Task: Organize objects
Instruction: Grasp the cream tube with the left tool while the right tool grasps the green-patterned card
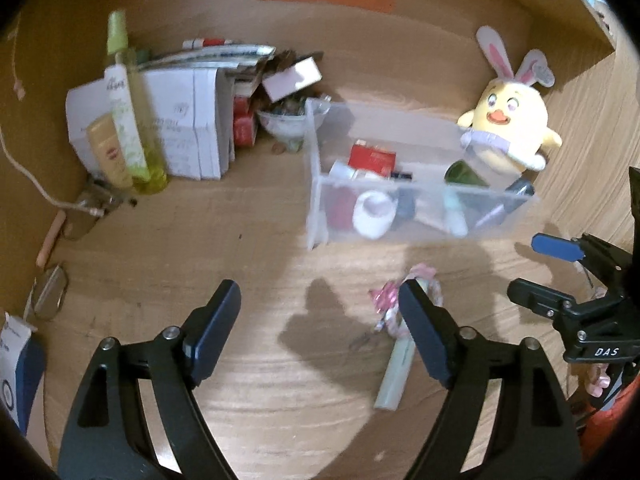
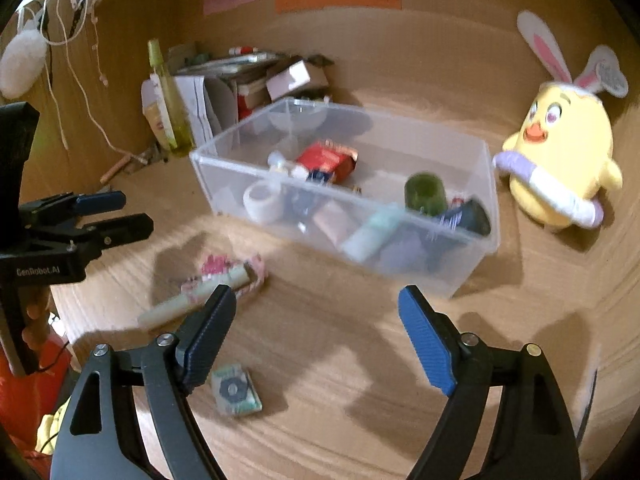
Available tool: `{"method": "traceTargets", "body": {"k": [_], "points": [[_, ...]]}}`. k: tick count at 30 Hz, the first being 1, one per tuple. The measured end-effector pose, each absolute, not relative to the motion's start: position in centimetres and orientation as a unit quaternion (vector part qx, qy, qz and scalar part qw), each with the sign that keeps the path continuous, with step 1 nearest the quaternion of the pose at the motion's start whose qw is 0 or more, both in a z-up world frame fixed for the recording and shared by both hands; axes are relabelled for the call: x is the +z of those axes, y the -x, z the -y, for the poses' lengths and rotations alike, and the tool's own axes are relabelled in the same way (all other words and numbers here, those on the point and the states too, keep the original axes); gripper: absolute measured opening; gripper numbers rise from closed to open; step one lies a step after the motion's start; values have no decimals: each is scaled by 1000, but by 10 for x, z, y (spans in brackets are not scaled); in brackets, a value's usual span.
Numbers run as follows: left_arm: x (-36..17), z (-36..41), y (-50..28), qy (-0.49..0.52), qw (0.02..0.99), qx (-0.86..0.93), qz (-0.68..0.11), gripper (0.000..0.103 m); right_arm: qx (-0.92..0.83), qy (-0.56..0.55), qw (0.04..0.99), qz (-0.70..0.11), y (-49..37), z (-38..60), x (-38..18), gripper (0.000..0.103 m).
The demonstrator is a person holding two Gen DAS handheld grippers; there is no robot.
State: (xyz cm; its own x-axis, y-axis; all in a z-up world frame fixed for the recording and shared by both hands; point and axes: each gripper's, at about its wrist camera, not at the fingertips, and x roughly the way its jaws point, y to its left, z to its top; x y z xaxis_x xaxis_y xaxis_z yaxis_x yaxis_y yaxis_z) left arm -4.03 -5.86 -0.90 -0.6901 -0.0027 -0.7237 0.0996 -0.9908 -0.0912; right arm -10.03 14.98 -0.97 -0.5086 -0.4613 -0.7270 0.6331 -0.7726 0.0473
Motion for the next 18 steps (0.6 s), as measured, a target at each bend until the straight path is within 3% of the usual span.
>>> {"method": "traceTargets", "body": {"k": [14,16,18], "points": [[-41,37,25,-429,-13,-901,-58,81,-833,-419,340,-118,76,-144,-42,80],[-43,32,26,-432,-21,-900,-56,80,-831,-418,344,-125,70,-143,-44,80],[-46,28,26,-434,-27,-899,-53,70,-831,-413,347,-135,65,-141,-44,74]]}}
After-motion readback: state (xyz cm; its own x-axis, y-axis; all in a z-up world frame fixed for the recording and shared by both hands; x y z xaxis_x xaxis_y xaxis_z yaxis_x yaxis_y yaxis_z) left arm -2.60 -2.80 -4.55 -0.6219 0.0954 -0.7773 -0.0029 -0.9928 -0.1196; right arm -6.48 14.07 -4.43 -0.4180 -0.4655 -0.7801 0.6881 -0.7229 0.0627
